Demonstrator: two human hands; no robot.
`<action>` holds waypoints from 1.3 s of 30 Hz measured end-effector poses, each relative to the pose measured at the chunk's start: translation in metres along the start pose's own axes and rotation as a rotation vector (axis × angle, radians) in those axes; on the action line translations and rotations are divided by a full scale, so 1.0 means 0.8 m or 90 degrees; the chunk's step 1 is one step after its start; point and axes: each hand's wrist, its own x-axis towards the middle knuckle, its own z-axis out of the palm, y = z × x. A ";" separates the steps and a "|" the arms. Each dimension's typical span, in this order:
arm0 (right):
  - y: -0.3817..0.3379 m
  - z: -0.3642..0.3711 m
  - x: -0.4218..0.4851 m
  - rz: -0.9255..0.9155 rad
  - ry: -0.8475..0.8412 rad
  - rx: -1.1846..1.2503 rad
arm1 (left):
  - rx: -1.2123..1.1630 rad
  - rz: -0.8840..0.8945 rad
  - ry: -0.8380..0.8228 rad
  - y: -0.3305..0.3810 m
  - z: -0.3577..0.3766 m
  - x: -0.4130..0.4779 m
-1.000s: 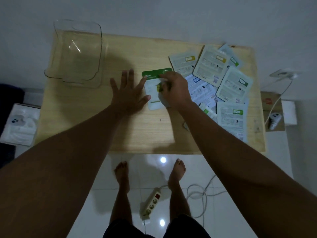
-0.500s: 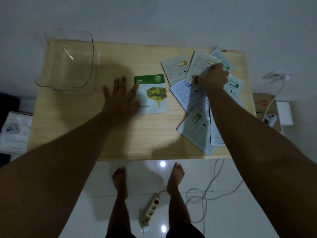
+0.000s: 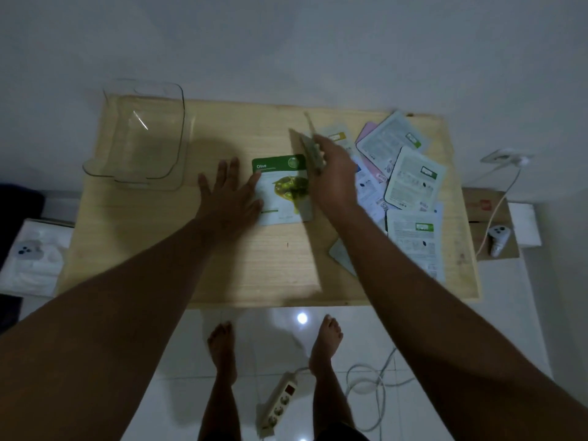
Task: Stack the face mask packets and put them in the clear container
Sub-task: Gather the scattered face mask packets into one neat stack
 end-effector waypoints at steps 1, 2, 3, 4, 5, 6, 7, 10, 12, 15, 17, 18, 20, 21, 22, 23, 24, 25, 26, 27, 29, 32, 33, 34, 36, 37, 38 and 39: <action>-0.003 0.015 -0.010 -0.008 -0.037 -0.024 | -0.001 0.002 -0.002 0.001 -0.001 0.000; -0.006 0.029 -0.018 -0.018 -0.073 -0.049 | -0.001 0.005 -0.003 0.001 -0.003 -0.001; -0.005 0.042 -0.023 -0.019 -0.111 -0.067 | 0.002 0.012 -0.003 0.001 -0.004 -0.002; -0.006 0.053 -0.029 -0.018 -0.150 -0.078 | 0.005 0.020 -0.003 0.001 -0.005 -0.002; -0.005 0.062 -0.032 -0.012 -0.189 -0.083 | 0.004 0.026 0.001 0.001 -0.005 -0.003; -0.004 0.067 -0.036 -0.020 -0.216 -0.086 | 0.000 0.027 0.005 0.002 -0.006 -0.003; -0.003 0.070 -0.038 -0.040 -0.223 -0.085 | -0.006 0.026 0.004 0.002 -0.006 -0.003; 0.002 0.064 -0.037 -0.096 -0.150 -0.128 | 0.000 0.025 -0.020 -0.001 -0.006 0.001; 0.007 0.054 -0.032 -0.056 -0.155 -0.239 | 0.009 0.022 -0.032 -0.004 -0.005 0.004; 0.016 0.053 -0.031 -0.032 -0.235 -0.340 | -0.009 0.005 -0.029 -0.002 -0.006 0.004; 0.020 0.058 -0.037 -0.070 -0.247 -0.366 | -0.053 -0.006 -0.016 0.003 -0.010 0.004; 0.022 0.062 -0.040 -0.089 -0.237 -0.369 | -0.073 -0.009 -0.013 0.004 -0.011 0.004; 0.024 0.068 -0.044 -0.119 -0.224 -0.367 | -0.081 -0.008 -0.010 0.005 -0.012 0.003; 0.026 0.068 -0.045 -0.133 -0.225 -0.353 | -0.069 -0.003 -0.009 0.004 -0.011 0.003; 0.026 0.066 -0.045 -0.147 -0.218 -0.324 | -0.054 0.005 -0.010 0.002 -0.009 0.002; 0.026 0.061 -0.045 -0.157 -0.200 -0.283 | -0.037 0.013 -0.010 0.001 -0.007 0.002; 0.026 0.053 -0.043 -0.159 -0.169 -0.238 | -0.023 0.019 -0.009 -0.001 -0.004 0.003; 0.029 0.044 -0.039 -0.141 -0.133 -0.195 | -0.015 0.021 -0.010 -0.002 -0.003 0.003; 0.036 0.033 -0.033 -0.105 -0.103 -0.162 | -0.012 0.019 -0.016 -0.002 -0.003 0.004; 0.043 0.021 -0.024 -0.060 -0.080 -0.152 | -0.012 0.014 -0.023 -0.002 -0.003 0.005; 0.062 -0.006 -0.005 0.030 -0.075 -0.212 | -0.018 0.010 -0.035 -0.002 -0.006 0.006; 0.087 -0.039 0.015 0.196 -0.141 -0.318 | -0.024 0.009 -0.039 0.002 -0.009 0.005; 0.094 -0.045 0.020 0.222 -0.155 -0.319 | -0.021 0.006 -0.038 0.003 -0.009 0.005; 0.100 -0.049 0.023 0.222 -0.156 -0.305 | -0.016 0.003 -0.038 0.004 -0.009 0.006; 0.112 -0.052 0.027 0.201 -0.136 -0.267 | -0.005 0.002 -0.037 0.003 -0.007 0.007; 0.117 -0.053 0.028 0.201 -0.121 -0.246 | -0.003 0.002 -0.033 0.003 -0.005 0.007; 0.122 -0.053 0.029 0.208 -0.112 -0.228 | -0.005 0.004 -0.028 0.002 -0.004 0.007; 0.126 -0.054 0.029 0.217 -0.109 -0.214 | -0.009 0.006 -0.022 0.002 -0.003 0.006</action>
